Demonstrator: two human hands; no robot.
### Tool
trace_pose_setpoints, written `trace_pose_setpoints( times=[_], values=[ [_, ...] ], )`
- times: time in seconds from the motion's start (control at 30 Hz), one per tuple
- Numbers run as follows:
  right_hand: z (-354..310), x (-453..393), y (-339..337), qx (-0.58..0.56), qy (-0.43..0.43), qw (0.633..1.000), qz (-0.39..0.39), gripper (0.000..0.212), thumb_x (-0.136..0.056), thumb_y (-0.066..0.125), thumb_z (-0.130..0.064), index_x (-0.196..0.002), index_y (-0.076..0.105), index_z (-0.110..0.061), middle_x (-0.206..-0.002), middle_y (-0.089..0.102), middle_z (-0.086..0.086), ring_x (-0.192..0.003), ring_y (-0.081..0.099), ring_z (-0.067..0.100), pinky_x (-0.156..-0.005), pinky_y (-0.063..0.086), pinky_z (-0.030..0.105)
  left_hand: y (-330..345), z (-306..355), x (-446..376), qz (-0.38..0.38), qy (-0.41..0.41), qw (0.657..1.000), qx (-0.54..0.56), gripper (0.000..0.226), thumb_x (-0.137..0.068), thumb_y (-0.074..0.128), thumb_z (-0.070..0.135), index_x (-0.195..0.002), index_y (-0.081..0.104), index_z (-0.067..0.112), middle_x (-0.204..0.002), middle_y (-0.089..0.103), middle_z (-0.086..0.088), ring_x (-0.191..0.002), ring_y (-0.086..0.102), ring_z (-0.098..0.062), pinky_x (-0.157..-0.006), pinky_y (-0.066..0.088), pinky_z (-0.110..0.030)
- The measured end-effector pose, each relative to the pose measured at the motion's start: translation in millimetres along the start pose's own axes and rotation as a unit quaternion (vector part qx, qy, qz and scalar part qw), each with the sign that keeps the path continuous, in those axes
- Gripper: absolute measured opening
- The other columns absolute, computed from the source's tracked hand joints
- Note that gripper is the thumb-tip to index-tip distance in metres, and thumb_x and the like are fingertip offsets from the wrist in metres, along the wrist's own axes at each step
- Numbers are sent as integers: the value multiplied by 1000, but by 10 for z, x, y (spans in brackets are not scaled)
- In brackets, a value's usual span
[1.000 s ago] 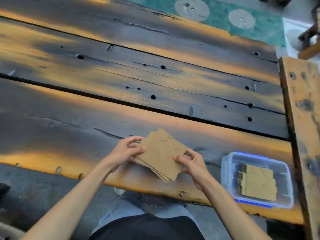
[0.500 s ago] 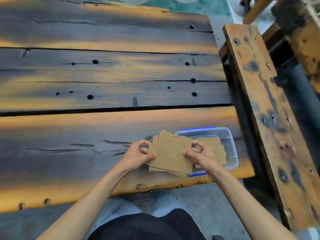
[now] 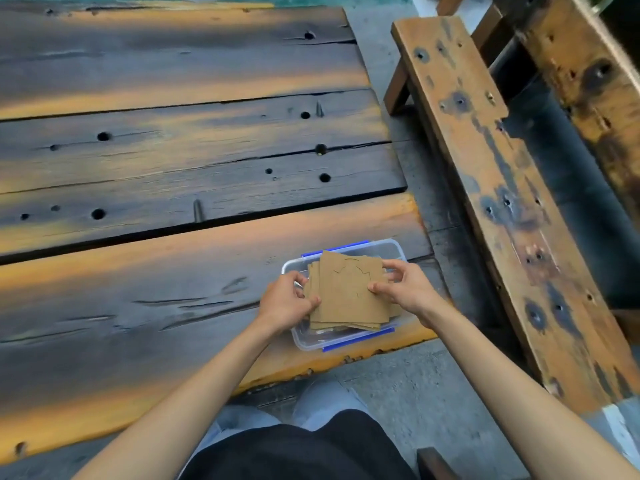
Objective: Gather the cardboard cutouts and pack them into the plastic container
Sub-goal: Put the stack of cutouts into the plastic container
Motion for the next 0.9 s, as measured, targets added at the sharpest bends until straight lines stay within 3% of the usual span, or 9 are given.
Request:
trace_pose_setpoints(
  times=[0.07, 0.17, 0.23, 0.47, 0.6, 0.77, 0.9],
  values=[
    [-2, -67, -97, 23, 1, 1000, 3, 51, -86, 81, -12, -133, 62, -20, -95, 74, -5, -89, 68, 7, -74, 54, 25, 91, 86, -41, 3, 0, 1000, -30, 29, -87, 79, 27, -105, 57, 20, -82, 70, 4, -78, 70, -14, -64, 53, -31],
    [-12, -156, -189, 63, -12, 998, 14, 54, -86, 82, -15, -135, 61, -20, -102, 72, -3, -94, 68, 13, -74, 53, 27, 214, 150, -84, 6, -9, 999, -51, 31, -87, 77, 26, -107, 57, 13, -93, 76, -9, -89, 73, -27, -79, 58, -43],
    [-13, -210, -222, 100, -21, 994, 29, 54, -85, 82, -17, -135, 62, -22, -108, 71, -1, -100, 67, 18, -84, 52, 31, 300, 159, -119, 6, -14, 999, -51, 28, -87, 77, 23, -100, 55, 13, -90, 74, -12, -87, 71, -31, -80, 56, -44],
    [68, -343, -161, 268, -13, 963, 31, 54, -90, 76, -26, -140, 55, -22, -129, 67, 7, -126, 57, 31, -107, 47, 47, 572, 81, -229, 14, -33, 995, -88, 28, -87, 74, 22, -83, 47, 22, -77, 54, 6, -82, 58, -21, -57, 38, -29],
    [60, -378, -87, 353, -27, 935, 28, 51, -94, 69, -27, -140, 50, -15, -130, 66, 12, -127, 56, 36, -103, 44, 47, 638, 44, -281, 15, -34, 995, -97, 33, -84, 75, 18, -77, 44, 26, -75, 54, 6, -70, 54, -13, -53, 37, -25],
    [48, -376, -41, 395, -38, 917, 46, 46, -95, 65, -28, -135, 51, -10, -124, 68, 16, -120, 60, 41, -94, 50, 47, 647, 51, -313, 5, -41, 994, -103, 30, -84, 77, 19, -80, 48, 28, -84, 63, 5, -86, 65, -19, -71, 56, -33],
    [8, -341, -34, 439, -64, 894, 68, 40, -95, 65, -28, -125, 53, -6, -119, 68, 17, -113, 63, 44, -88, 53, 47, 619, 93, -299, -4, -44, 992, -117, 21, -83, 75, 24, -83, 54, 26, -87, 66, 5, -88, 66, -21, -77, 58, -35]
  ],
)
Point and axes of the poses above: each hand's wrist, its own x-axis away from the middle knuckle, its own y-axis out of the palm, z = x × y, the point moved 3 cm from there along -x, towards the middle knuckle
